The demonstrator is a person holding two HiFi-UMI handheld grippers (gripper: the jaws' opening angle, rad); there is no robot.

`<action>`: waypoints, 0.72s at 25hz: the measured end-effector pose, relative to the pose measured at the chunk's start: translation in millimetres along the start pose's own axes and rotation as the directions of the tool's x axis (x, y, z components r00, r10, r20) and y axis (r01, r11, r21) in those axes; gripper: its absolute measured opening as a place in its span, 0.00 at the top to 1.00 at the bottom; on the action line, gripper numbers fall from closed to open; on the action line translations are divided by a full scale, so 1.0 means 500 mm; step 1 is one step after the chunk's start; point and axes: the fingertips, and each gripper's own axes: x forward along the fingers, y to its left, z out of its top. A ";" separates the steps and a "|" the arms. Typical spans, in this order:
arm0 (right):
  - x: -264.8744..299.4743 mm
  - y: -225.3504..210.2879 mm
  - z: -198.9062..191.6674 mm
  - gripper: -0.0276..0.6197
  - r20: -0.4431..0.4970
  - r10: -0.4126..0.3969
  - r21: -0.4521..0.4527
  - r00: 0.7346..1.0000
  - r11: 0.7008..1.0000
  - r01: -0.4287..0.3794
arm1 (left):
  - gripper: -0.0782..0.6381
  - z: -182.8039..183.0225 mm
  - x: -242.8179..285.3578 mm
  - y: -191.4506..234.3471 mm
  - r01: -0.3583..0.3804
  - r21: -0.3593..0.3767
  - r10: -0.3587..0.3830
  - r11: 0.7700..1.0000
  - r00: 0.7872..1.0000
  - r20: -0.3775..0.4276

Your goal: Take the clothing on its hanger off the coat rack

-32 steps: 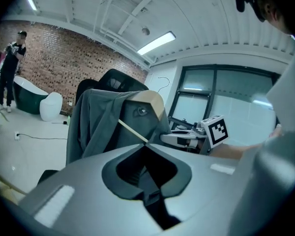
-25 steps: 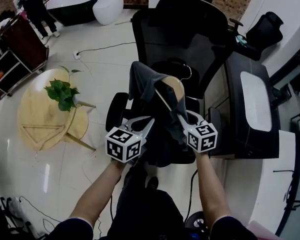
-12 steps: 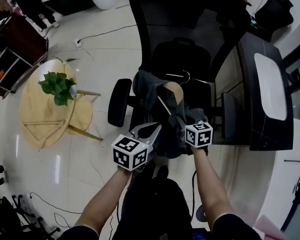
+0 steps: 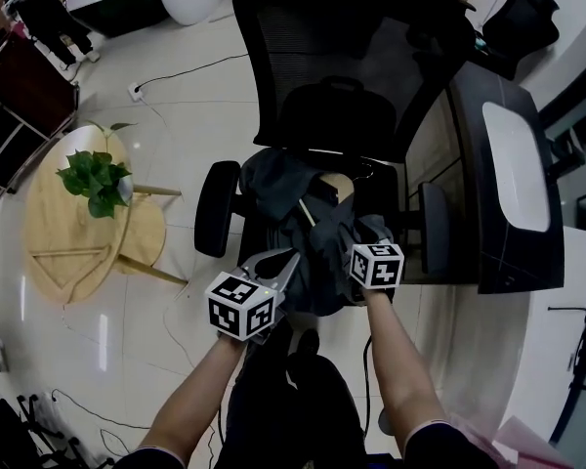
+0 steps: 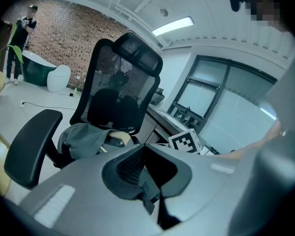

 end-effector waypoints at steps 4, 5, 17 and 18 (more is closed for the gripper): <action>-0.050 -0.003 0.053 0.73 0.055 0.001 -0.022 0.998 1.000 0.000 | 0.87 0.018 -0.002 -0.005 0.000 -0.003 0.000 1.000 1.000 0.014; -0.068 0.003 0.071 0.74 0.070 0.010 -0.035 0.997 0.999 -0.008 | 0.87 0.027 -0.004 -0.010 0.000 -0.002 0.001 1.000 1.000 0.021; -0.388 0.142 0.400 0.95 0.404 0.189 -0.256 0.895 0.963 -0.087 | 0.87 0.262 -0.024 -0.193 0.081 0.171 -0.110 0.982 0.979 0.169; -0.413 0.151 0.424 0.95 0.430 0.201 -0.268 0.880 0.959 -0.088 | 0.87 0.281 -0.026 -0.210 0.086 0.193 -0.121 0.978 0.976 0.179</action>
